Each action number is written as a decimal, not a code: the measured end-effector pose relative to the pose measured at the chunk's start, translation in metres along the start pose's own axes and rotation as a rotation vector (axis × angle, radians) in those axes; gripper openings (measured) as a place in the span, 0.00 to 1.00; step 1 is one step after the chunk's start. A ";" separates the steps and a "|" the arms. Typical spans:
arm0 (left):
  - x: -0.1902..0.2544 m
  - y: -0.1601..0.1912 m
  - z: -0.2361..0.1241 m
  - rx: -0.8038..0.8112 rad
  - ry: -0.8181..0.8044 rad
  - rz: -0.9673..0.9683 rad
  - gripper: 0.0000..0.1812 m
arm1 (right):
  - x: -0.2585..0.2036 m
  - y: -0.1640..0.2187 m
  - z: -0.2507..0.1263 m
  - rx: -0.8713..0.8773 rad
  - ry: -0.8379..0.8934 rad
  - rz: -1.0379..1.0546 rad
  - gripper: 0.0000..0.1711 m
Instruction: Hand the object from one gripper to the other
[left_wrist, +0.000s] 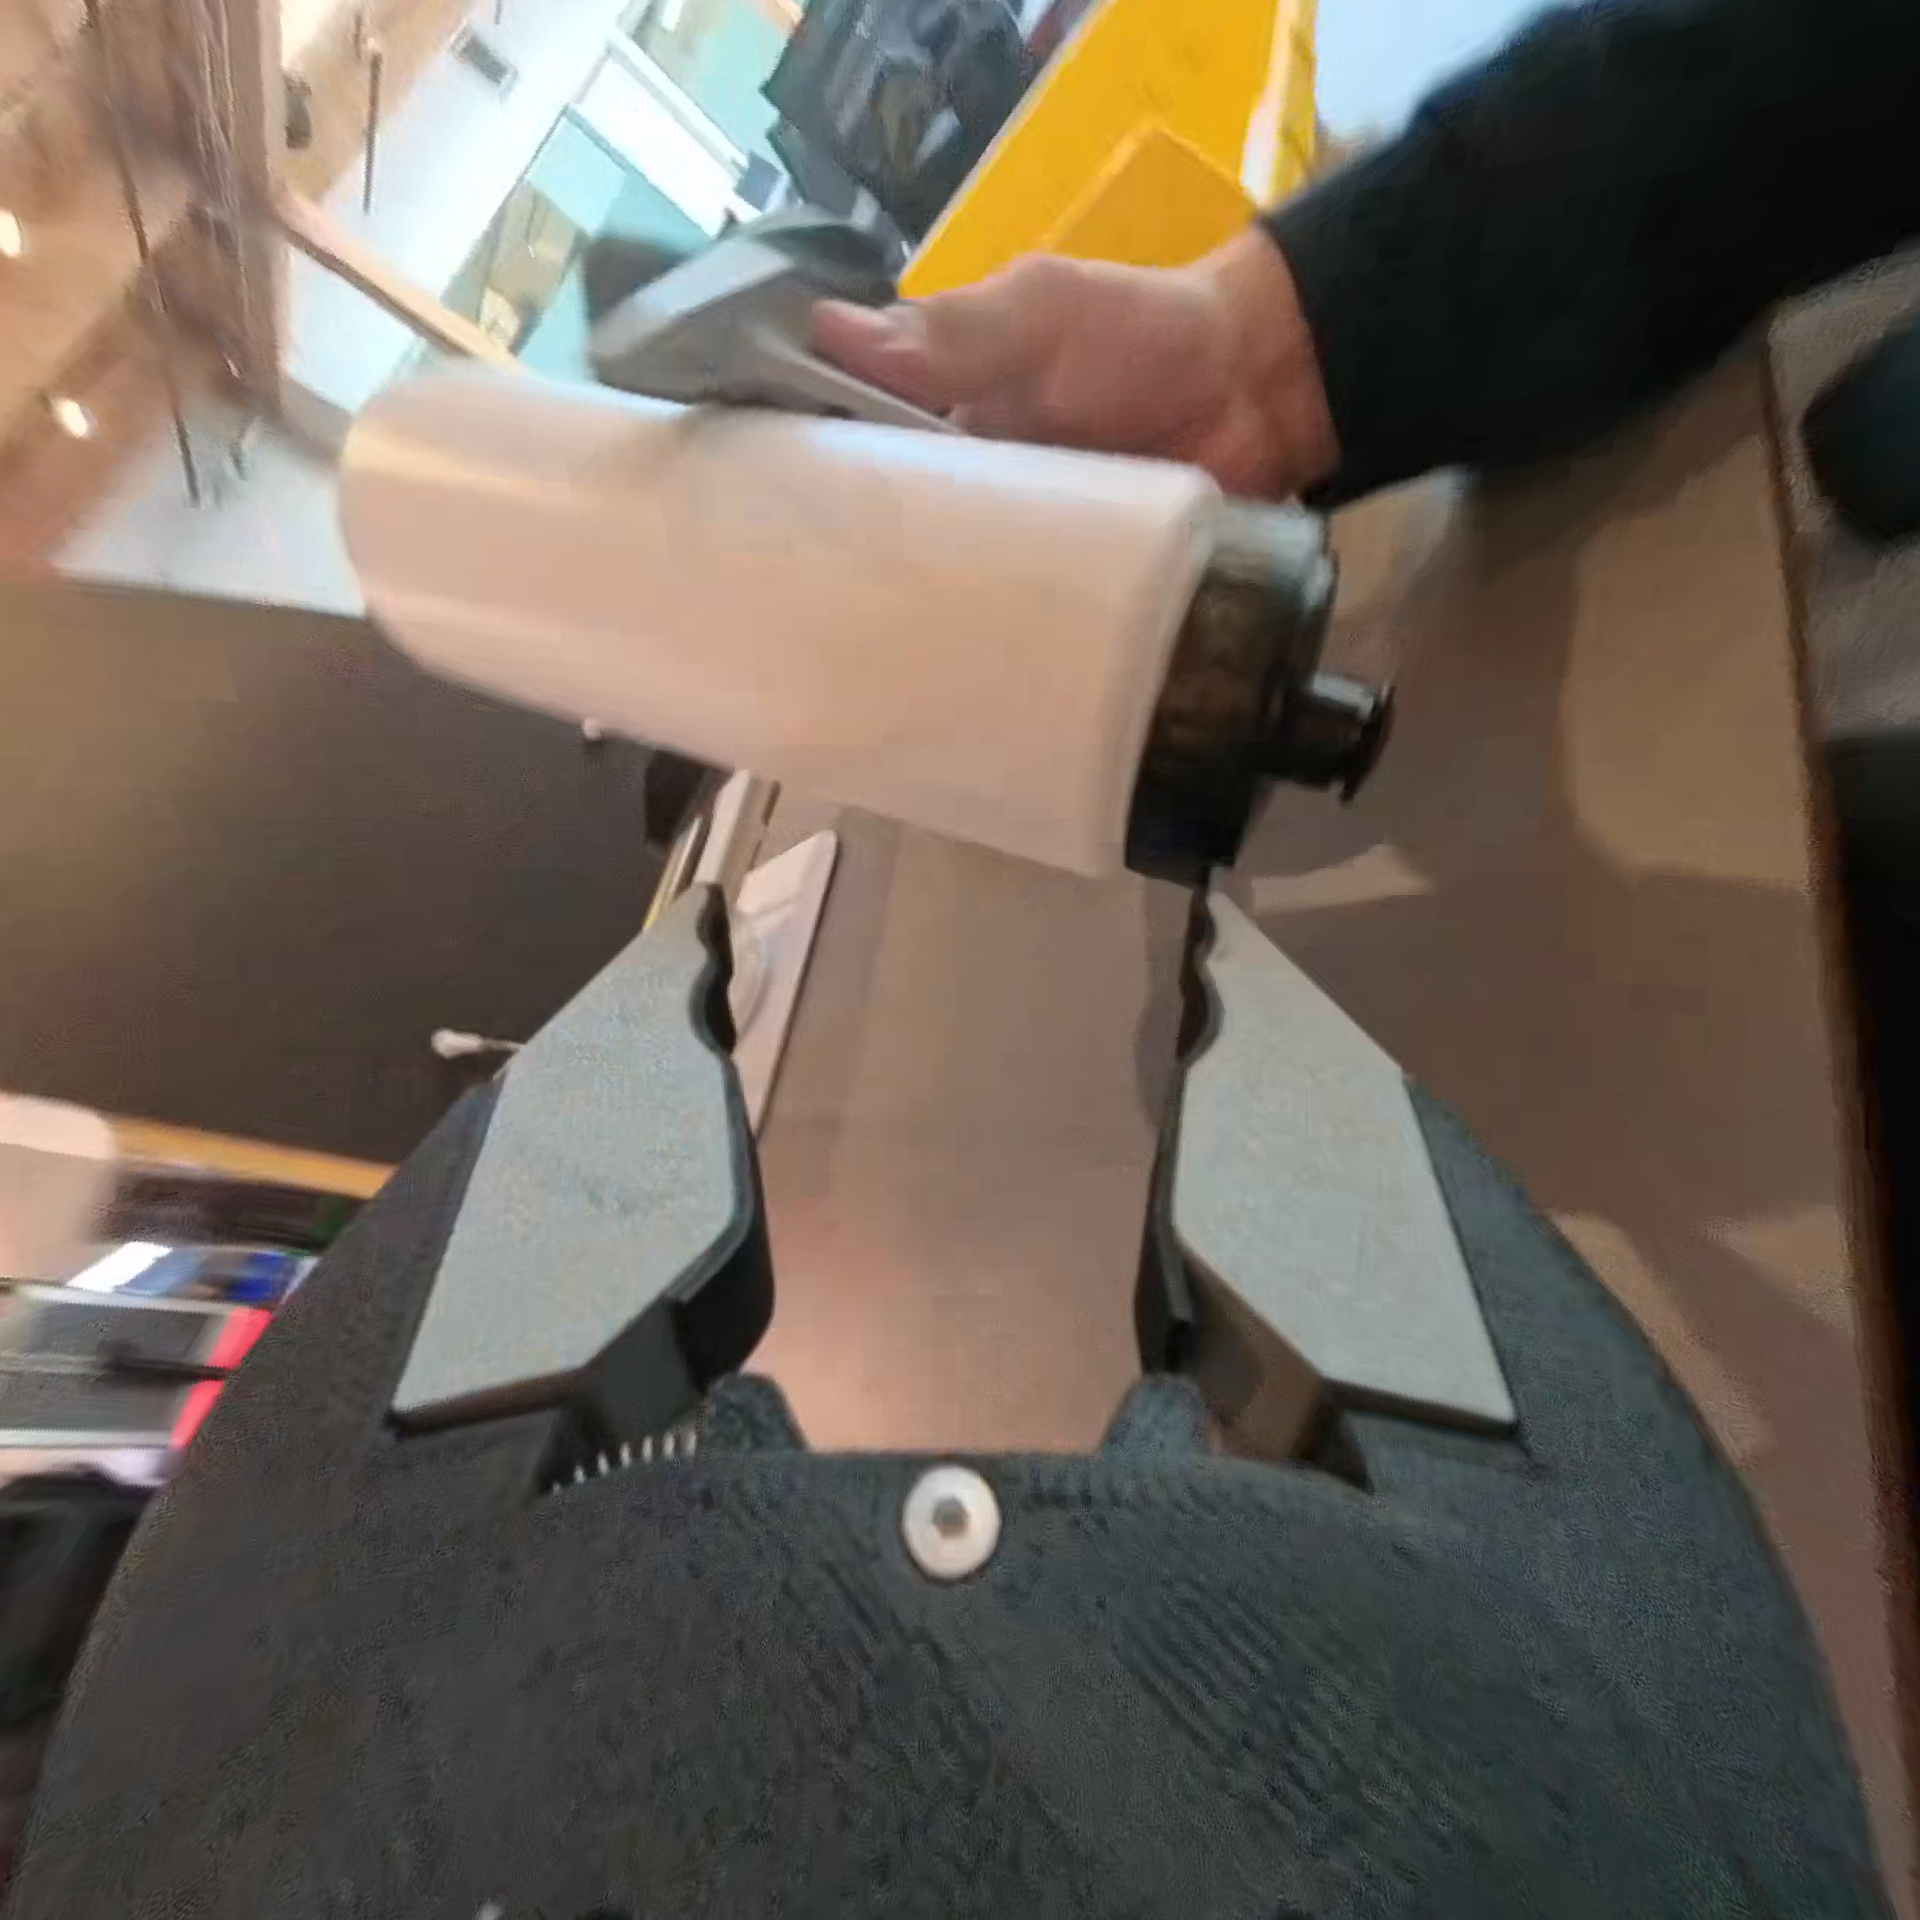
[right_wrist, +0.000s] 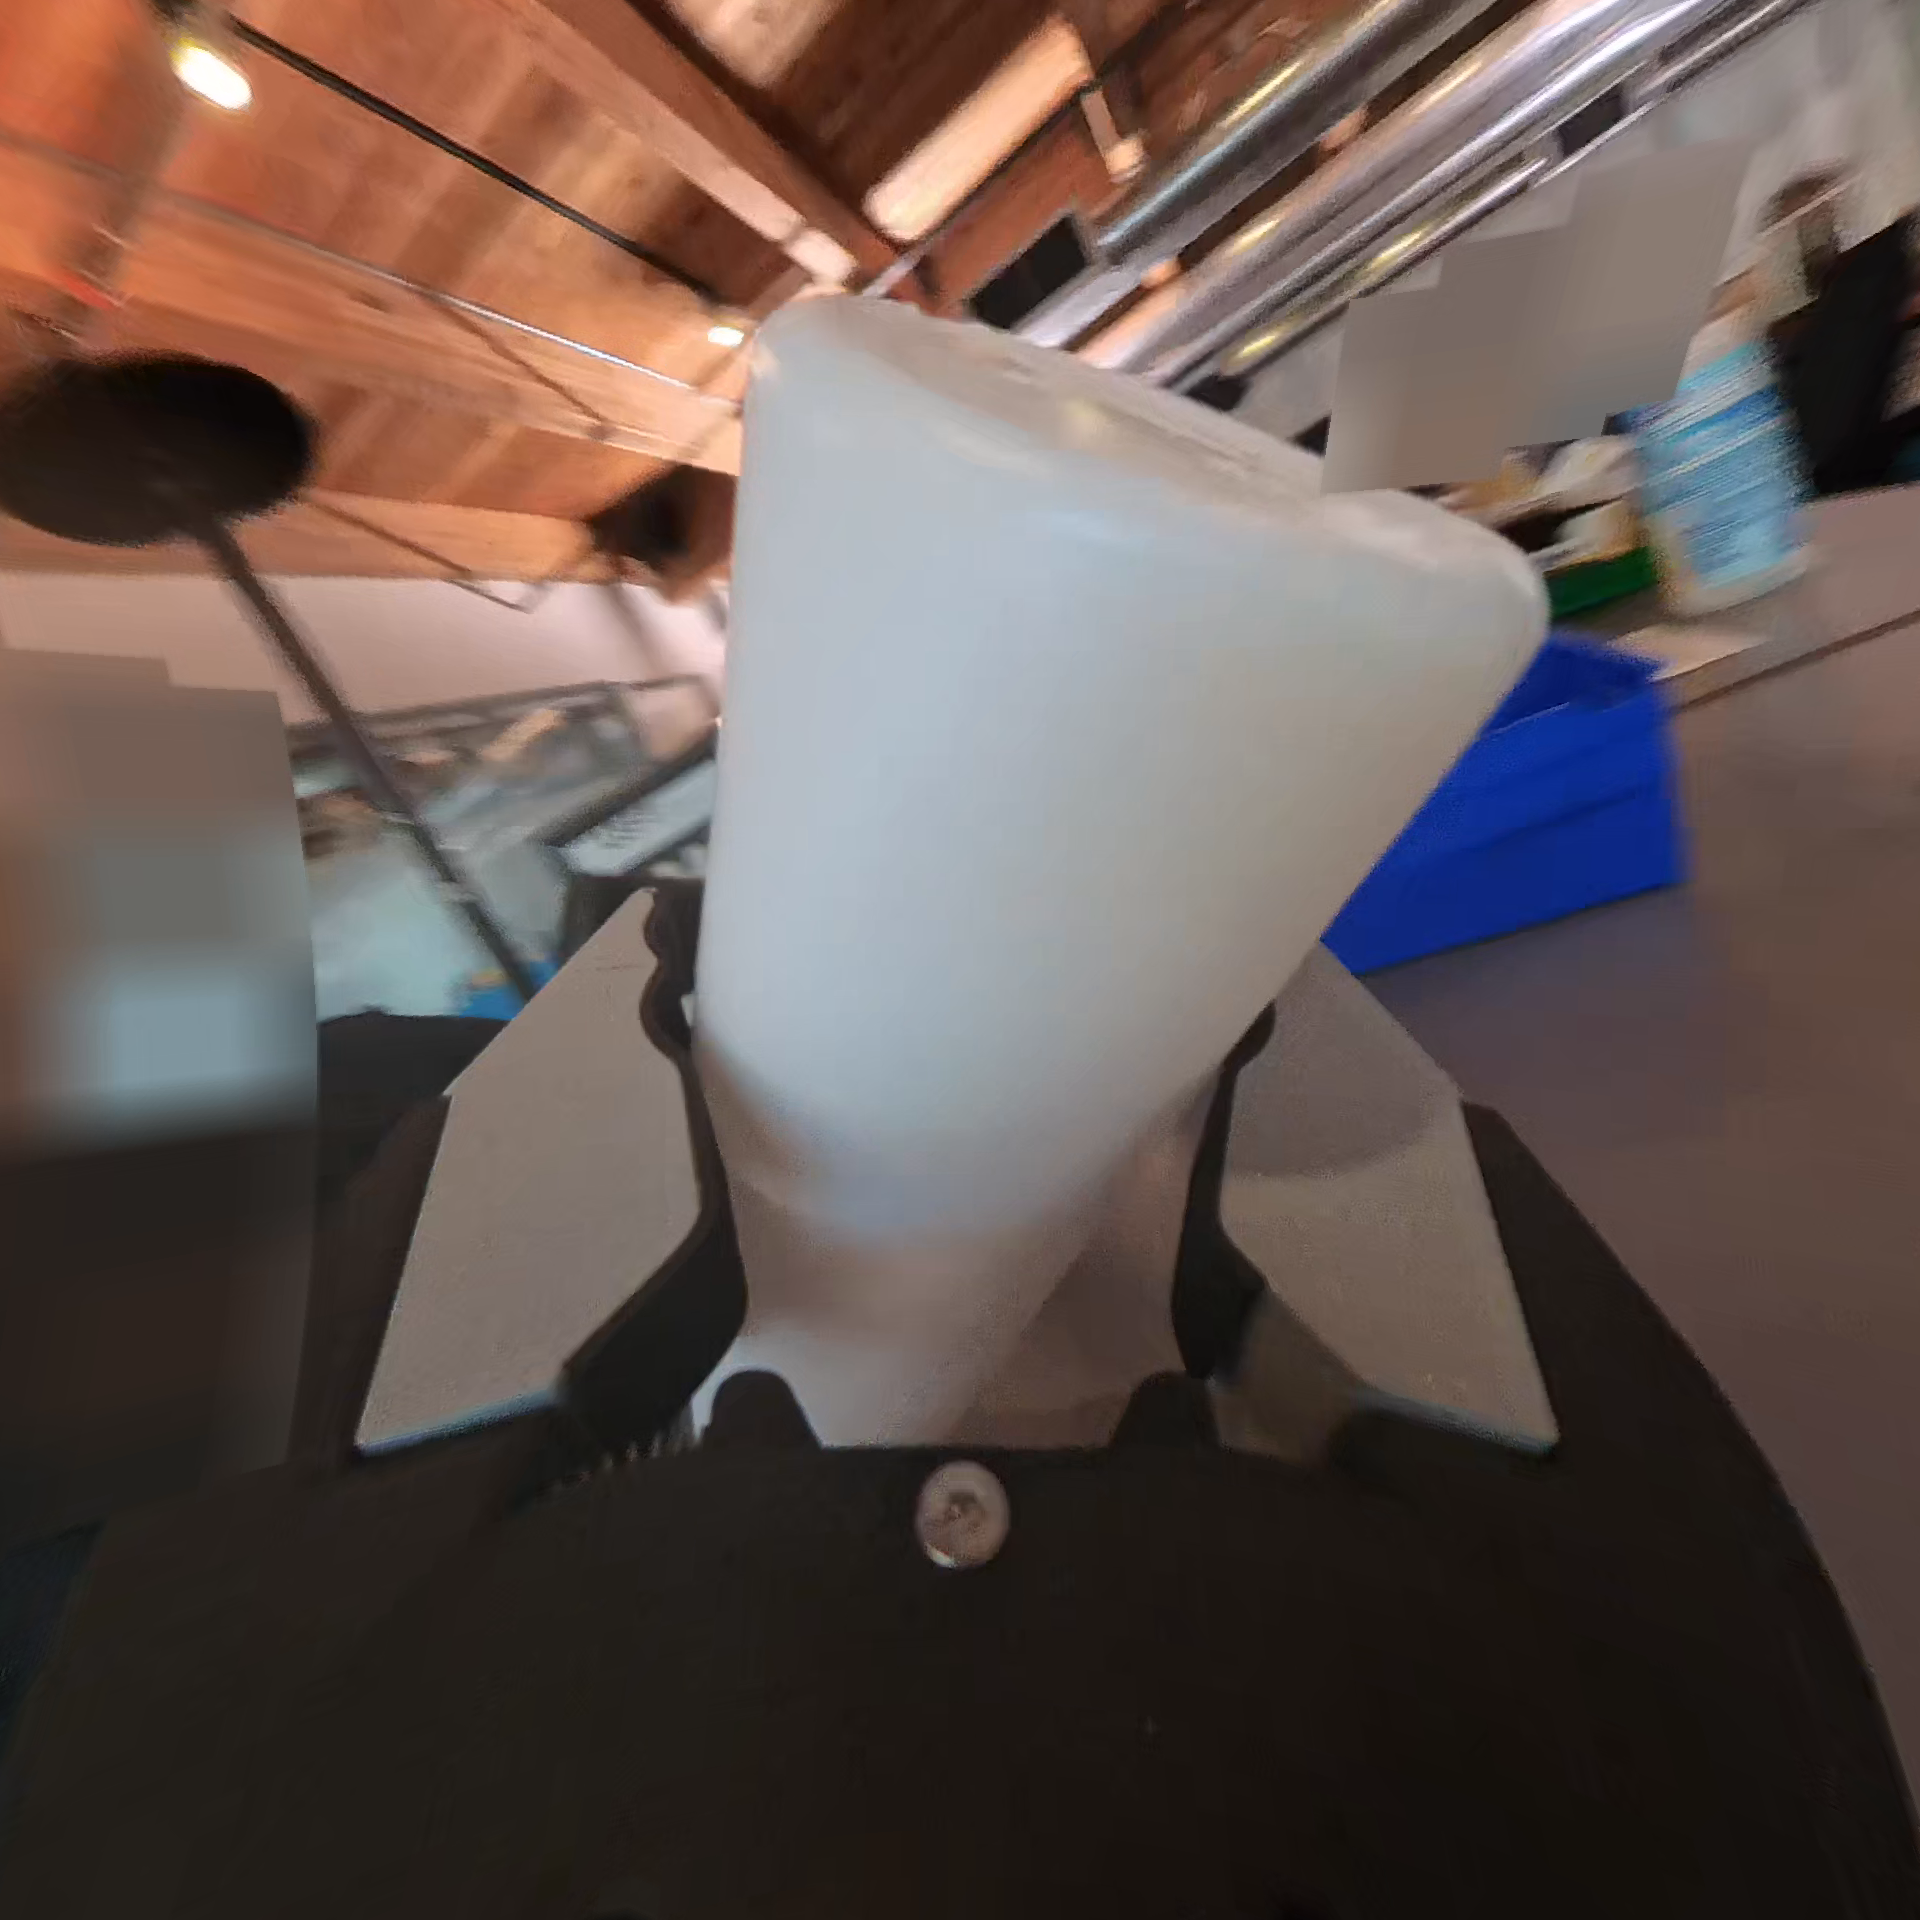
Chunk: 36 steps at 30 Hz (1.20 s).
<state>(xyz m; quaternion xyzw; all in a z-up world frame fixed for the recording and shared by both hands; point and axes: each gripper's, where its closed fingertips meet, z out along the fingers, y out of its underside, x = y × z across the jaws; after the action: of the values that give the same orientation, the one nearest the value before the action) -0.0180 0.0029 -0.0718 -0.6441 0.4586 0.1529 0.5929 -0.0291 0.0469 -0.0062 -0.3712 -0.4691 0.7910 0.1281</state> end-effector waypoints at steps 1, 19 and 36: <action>-0.006 0.002 -0.007 0.026 -0.002 -0.097 0.47 | 0.006 -0.002 -0.003 -0.007 0.081 -0.072 0.59; -0.062 -0.029 0.028 0.091 -0.025 -0.812 0.61 | 0.054 0.013 -0.006 -0.554 1.065 -1.452 0.59; -0.055 -0.011 0.017 -0.193 -0.157 0.099 0.56 | 0.056 0.034 0.000 -0.492 0.947 -1.467 0.42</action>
<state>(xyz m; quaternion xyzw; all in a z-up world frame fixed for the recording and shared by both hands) -0.0326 0.0397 -0.0283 -0.6609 0.4251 0.2753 0.5539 -0.0630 0.0600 -0.0611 -0.2823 -0.6419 0.1530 0.6964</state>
